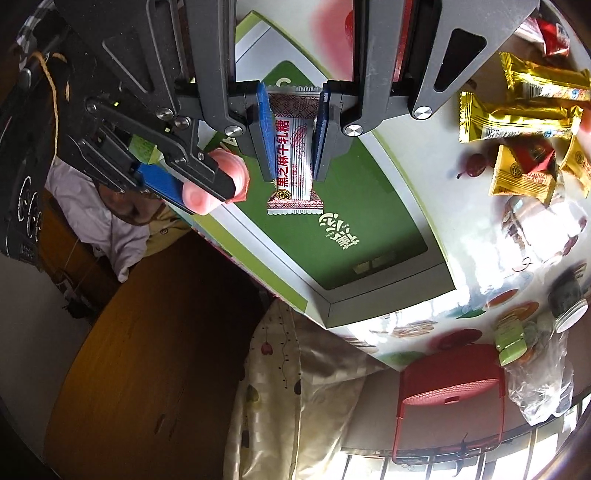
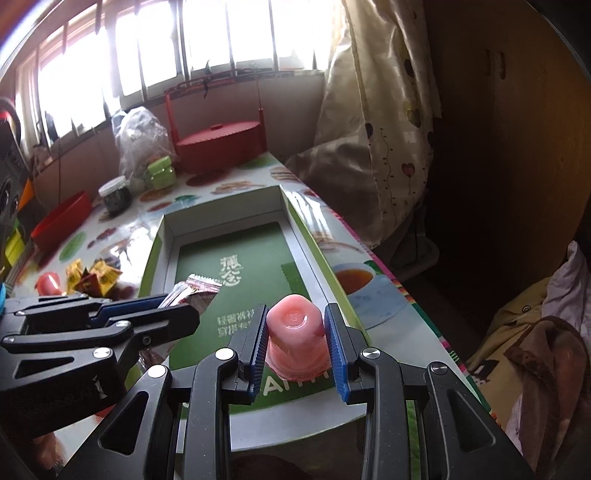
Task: Organize snacks
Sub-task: 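Carry both snacks into the green box and open both tools to release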
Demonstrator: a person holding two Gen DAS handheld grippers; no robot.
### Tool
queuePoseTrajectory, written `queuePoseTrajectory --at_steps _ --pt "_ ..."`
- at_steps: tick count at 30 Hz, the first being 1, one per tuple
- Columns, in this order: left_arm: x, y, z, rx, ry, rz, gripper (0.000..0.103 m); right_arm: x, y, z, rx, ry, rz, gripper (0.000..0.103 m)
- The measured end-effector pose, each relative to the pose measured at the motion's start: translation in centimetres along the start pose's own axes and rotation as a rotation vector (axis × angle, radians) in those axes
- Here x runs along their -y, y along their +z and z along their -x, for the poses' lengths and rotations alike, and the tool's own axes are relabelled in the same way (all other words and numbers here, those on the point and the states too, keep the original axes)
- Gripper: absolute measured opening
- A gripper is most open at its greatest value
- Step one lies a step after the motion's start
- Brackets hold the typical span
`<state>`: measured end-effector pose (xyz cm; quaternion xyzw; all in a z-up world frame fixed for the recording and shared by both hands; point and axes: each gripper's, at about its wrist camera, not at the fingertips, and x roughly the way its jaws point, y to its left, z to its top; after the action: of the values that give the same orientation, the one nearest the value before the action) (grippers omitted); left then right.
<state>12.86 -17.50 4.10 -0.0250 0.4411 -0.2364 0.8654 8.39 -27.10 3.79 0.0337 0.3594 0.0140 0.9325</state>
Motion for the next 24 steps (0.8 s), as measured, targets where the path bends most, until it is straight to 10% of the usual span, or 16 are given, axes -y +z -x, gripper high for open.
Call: queuePoseTrajectory --at_steps 24 --pt "-0.19 -0.52 -0.62 -0.026 0.007 0.007 0.025 0.45 -0.46 0.07 0.013 0.003 -0.028 0.040"
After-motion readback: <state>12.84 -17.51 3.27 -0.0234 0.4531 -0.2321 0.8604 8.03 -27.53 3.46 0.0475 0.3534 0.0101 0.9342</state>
